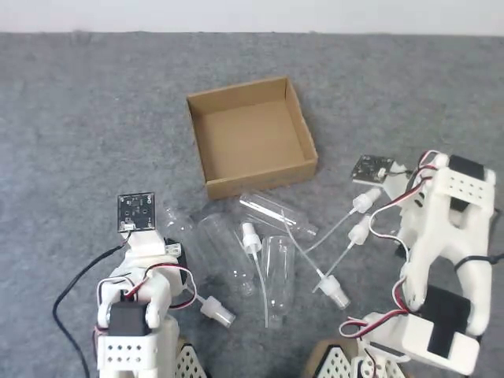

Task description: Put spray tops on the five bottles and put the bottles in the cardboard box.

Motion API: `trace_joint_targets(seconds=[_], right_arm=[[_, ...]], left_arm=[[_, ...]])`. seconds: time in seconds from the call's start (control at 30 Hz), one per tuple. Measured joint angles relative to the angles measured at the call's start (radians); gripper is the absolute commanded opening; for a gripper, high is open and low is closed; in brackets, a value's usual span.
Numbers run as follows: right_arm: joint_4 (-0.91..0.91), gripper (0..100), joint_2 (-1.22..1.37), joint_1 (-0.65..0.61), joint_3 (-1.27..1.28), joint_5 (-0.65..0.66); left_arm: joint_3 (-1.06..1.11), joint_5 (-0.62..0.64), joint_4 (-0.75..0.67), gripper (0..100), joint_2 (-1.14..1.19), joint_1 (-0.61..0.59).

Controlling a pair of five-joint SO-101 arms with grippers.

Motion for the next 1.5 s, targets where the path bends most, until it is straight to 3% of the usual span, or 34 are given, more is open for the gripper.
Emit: trace_joint_targets(seconds=[0.77,0.93,1.1,1.3,1.5], right_arm=[[-0.31,37.2,0.0,0.052,0.206,0.008],[-0.311,24.7,0.0,0.077,0.206,0.006],[-0.315,14.0,0.0,0.077,0.206,-0.055],[-0.318,13.6,-0.006,0.077,0.206,-0.146],[-0.316,13.6,-0.006,0.075,0.206,-0.35]], left_arm=[[0.0,0.0,0.0,1,0.0,0.0],[0.0,0.0,0.0,1,0.0,0.0],[0.0,0.0,0.0,1,0.0,0.0],[0.0,0.0,0.0,1,0.0,0.0],[0.0,0.0,0.0,1,0.0,0.0]])
